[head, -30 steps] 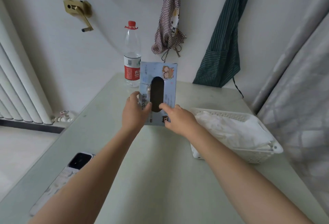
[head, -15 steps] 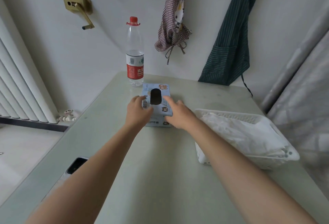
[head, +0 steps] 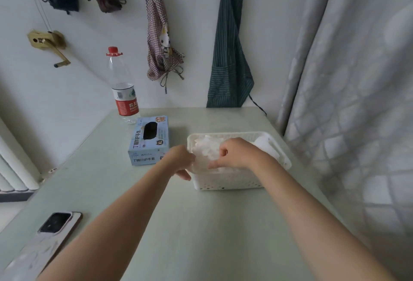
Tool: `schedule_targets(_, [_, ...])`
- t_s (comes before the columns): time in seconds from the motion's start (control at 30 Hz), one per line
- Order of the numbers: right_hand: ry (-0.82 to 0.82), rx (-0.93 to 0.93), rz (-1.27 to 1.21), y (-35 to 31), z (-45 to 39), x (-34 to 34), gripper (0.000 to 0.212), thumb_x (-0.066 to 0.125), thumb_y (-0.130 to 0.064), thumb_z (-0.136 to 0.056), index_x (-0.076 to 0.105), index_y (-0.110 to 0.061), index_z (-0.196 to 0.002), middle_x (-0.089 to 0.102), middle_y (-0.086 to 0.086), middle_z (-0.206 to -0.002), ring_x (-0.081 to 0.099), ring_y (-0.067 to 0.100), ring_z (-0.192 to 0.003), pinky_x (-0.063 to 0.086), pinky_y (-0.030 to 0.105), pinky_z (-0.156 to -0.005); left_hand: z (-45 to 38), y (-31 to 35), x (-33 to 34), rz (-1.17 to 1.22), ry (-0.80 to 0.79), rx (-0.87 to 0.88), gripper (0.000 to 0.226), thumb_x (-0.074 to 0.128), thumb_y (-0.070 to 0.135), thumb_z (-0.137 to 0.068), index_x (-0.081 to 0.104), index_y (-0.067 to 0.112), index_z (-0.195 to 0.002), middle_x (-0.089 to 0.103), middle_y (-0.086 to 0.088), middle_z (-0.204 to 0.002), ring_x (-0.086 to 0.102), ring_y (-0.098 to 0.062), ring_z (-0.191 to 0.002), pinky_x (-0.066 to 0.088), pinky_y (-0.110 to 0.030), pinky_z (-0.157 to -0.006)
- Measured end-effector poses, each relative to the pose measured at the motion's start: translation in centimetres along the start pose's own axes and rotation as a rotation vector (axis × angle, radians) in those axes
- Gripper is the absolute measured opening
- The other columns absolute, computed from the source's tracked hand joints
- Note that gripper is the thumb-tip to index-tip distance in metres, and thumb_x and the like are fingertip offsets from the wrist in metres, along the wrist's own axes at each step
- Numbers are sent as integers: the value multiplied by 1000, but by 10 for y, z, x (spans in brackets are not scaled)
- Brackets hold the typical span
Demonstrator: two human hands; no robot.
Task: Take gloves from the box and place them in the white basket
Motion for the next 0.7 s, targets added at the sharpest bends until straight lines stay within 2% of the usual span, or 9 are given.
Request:
schedule_targets(0.1, [-115,12,215,4,1,7,41,79,-45,-73,47,-20,-66,49,-4,-71,46,16,-64,33,28,-55,-4,-7,-5,101,155,38,18,40,9,-94,55,0,-96,69,-15,-77,73,-33,-66,61,-44,-74])
schedule_targets(0.17, [-54,3,297,5,-5,9,24,70,-21,-80,49,-23,-69,52,-3,-76,51,19,-70,34,27,-54,-9,-9,-10,137,219,76,20,39,8,-93,57,-1,-96,68,-16,-79,73,-33,-64,61,-45,-74])
schedule_targets(0.2, [9,-7,326,3,-8,7,20,62,-9,-81,51,-23,-71,52,-2,-78,52,21,-72,33,26,-53,-13,-8,-15,122,259,103,20,39,9,-94,57,0,-92,67,-15,-78,72,-32,-62,62,-42,-70])
schedule_targets(0.27, [131,-29,380,-3,-15,6,26,48,4,-78,55,-21,-76,50,0,-78,48,22,-73,28,26,-51,-19,-3,-27,62,361,160,27,40,13,-97,52,3,-76,61,-10,-69,67,-27,-56,56,-28,-52])
schedule_targets(0.3, [187,-55,423,-6,-21,5,29,46,8,-77,56,-20,-79,51,1,-79,48,23,-76,29,27,-54,-24,0,-33,33,407,184,32,41,14,-98,47,6,-68,58,-8,-64,62,-24,-54,46,-23,-43])
schedule_targets(0.33, [251,-96,473,-10,-25,5,33,47,10,-78,59,-20,-84,54,2,-84,50,24,-81,30,29,-60,-29,2,-37,2,449,202,35,44,16,-97,43,8,-64,58,-8,-62,61,-23,-55,39,-23,-41])
schedule_targets(0.43, [347,-115,524,-12,-54,4,37,50,12,-79,65,-14,-101,59,4,-99,54,25,-92,32,32,-68,-58,5,-50,2,419,216,28,53,19,-91,47,9,-65,68,-16,-71,66,-28,-65,42,-27,-54])
schedule_targets(0.57, [349,-108,523,-15,-93,11,37,53,13,-78,65,-12,-101,58,5,-101,56,26,-93,33,33,-68,-91,-4,-57,-74,397,209,28,52,11,-86,41,9,-60,46,-8,-63,42,-20,-61,29,-26,-51])
schedule_targets(0.7, [356,-125,497,-19,-105,24,37,53,10,-80,65,-13,-106,55,6,-100,56,26,-89,35,32,-66,-110,-21,-58,-71,448,166,28,46,10,-86,48,6,-59,48,-10,-71,42,-24,-76,33,-32,-61])
Point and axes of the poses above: each hand's wrist, its own z-axis away from the middle knuckle, its own x-axis out of the palm, y = z × x, the point moved 4 cm from there along -z, towards the middle knuckle
